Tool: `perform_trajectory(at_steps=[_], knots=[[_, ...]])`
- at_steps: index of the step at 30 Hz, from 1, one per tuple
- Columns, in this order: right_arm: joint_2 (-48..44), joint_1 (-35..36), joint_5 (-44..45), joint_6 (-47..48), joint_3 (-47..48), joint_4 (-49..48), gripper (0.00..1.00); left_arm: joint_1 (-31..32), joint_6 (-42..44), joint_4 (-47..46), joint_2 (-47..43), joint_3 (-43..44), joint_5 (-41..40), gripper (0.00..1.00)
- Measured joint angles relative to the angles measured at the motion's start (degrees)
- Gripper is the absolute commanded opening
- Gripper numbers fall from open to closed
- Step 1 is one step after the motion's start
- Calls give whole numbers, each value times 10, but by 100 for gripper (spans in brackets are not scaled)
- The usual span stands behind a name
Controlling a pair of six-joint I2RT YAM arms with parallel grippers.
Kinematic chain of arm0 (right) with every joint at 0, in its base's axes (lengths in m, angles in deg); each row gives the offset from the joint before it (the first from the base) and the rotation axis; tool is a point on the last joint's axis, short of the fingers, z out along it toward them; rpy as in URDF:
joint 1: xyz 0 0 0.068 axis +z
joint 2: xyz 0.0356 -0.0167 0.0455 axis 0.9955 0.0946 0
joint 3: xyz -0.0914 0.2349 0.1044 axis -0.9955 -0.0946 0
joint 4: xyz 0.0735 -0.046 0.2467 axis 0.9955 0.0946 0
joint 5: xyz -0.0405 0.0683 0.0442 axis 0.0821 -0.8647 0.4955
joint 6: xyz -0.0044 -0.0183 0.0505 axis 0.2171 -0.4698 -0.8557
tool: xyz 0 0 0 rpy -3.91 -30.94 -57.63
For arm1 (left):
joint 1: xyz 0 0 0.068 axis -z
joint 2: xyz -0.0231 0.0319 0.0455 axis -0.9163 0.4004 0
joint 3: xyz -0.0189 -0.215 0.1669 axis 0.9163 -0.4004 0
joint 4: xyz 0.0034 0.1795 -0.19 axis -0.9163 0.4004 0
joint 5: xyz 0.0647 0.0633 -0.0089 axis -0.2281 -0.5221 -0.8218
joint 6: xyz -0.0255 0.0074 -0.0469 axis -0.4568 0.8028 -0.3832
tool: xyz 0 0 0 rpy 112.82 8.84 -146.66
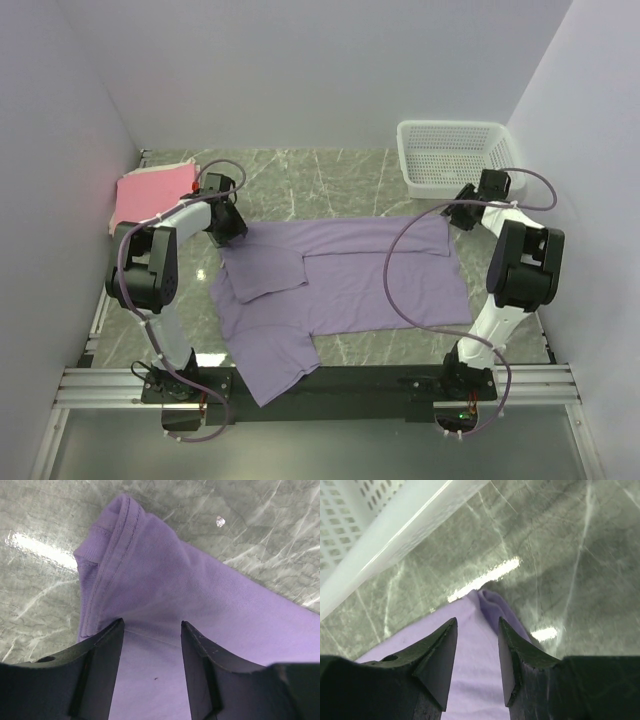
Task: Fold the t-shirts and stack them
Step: Fold the tshirt
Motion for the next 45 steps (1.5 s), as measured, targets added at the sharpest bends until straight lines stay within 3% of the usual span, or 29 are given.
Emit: perform_trajectory(at_steps=[9,14,17,18,33,34,36,41,42,45], knots=[[66,2,-9,4,47,9,41,0,0,0,1,0,-2,52],[83,4,-2,-2,73,13,23,0,-1,0,1,-3,-6,49],[91,4,4,-12,82,14,9,0,-3,-7,0,-9,-10,47],[92,4,7,-16,82,16,0,0,-5,-9,-2,-12,-11,46],[74,-3,39,-60,96,55,0,-2,-29,-39,-19,-44,-21,40],[67,-7,37,-66,89,51,3,-3,-31,-43,-21,-47,-22,40],[45,-16,35,-82,68,42,20,-4,-33,-49,-24,-53,-21,39],[27,-31,57,-92,73,42,25,-5,-36,-52,-25,-55,-19,41],[27,-33,62,-93,77,43,32,-5,-36,-52,-25,-55,-19,42],[25,-34,66,-92,78,43,40,-5,-37,-51,-25,-52,-17,45]])
